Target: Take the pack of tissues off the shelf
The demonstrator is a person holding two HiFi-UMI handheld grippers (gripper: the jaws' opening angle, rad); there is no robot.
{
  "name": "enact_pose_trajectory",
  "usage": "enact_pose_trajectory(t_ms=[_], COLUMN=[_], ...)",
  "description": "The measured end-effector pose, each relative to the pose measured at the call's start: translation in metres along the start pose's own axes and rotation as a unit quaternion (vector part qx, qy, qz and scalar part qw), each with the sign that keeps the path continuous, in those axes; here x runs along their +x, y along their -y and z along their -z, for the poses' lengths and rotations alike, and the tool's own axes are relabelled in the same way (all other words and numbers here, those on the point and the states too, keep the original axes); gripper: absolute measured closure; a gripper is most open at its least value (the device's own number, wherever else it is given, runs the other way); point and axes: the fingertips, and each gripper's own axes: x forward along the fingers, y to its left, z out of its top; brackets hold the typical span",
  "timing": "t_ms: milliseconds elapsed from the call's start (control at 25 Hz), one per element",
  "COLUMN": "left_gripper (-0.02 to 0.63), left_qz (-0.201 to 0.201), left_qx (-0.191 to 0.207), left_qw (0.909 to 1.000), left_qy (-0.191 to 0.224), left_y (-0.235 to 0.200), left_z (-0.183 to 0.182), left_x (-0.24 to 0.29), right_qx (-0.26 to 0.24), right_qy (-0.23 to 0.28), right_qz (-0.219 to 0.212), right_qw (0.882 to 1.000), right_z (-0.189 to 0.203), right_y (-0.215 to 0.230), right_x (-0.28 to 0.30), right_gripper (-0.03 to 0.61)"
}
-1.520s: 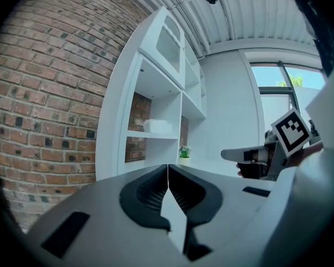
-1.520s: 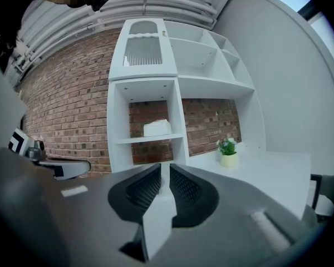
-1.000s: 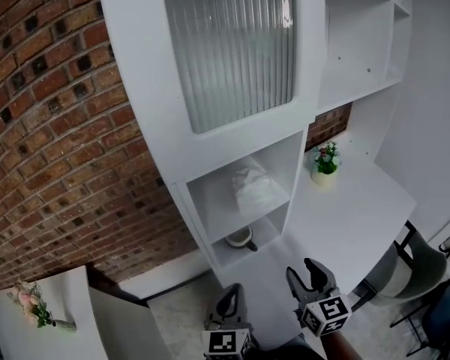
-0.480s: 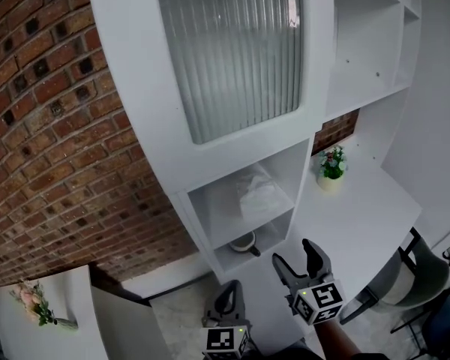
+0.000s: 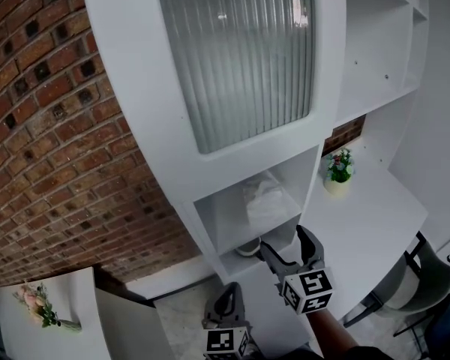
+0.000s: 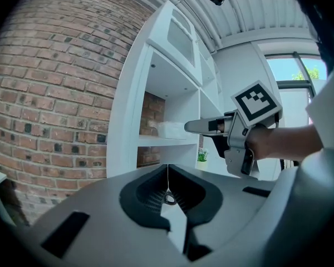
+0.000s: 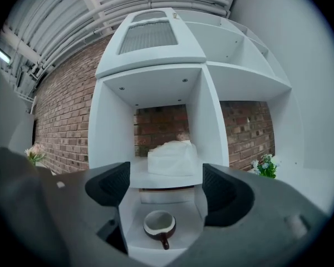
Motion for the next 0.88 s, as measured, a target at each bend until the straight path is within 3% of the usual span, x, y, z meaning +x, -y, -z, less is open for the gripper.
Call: enact_pose_trajectory(t_ms=[440, 880], left_gripper=[0.602, 0.602], left_qz=[-0.025, -0.034], left_qx=[-0.017, -0.011], left_qw=[0.9995, 0.9993], left_qy=[-0.007, -0.014], left_y=[-0.016, -0.024], left_z=[0.001, 0.003], left_x=[0.007, 0.008], right_qx=[0.001, -0.013], right_qy=[-0.018, -0.045], right_qz=[0.017, 0.039], right_qw=[1.000, 0.998], right_z=[-0.011, -0.003], right_y=[0.005, 0.001], right_x=[0.041, 0.071], right_gripper=[0.131, 0.091])
